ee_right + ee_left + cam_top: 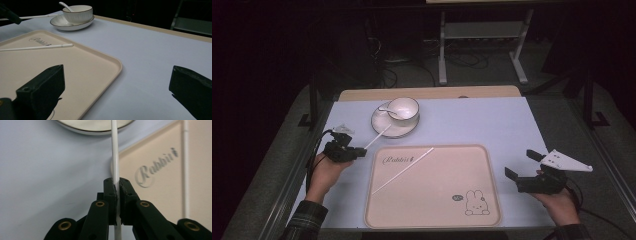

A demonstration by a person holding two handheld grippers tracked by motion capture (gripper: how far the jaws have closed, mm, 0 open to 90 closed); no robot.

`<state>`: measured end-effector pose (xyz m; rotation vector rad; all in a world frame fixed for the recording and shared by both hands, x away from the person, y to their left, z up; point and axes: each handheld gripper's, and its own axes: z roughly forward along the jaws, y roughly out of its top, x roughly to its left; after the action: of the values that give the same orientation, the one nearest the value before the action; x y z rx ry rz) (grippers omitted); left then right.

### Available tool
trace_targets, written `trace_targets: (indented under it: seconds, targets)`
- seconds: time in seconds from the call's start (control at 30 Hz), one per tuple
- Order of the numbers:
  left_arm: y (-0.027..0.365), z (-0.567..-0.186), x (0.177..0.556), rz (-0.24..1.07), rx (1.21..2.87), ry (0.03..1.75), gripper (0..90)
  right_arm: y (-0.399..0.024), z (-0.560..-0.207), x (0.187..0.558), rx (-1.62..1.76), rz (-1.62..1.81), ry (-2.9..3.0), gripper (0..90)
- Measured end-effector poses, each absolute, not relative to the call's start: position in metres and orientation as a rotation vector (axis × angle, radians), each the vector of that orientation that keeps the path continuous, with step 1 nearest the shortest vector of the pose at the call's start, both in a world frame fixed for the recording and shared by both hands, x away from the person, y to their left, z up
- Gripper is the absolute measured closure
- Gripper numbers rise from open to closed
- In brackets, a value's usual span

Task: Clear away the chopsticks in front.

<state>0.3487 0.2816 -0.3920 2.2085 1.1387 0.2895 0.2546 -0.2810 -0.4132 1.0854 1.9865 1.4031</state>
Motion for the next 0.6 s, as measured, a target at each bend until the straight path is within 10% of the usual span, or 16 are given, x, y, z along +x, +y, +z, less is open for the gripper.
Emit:
trace_targets:
  seconds: [0.6]
  targets:
    - [0.190,-0.404,0.316,0.154,2.265,0.922,84.8,-0.275,-0.412,0.252,1.067,1.377,2.005,0.0]
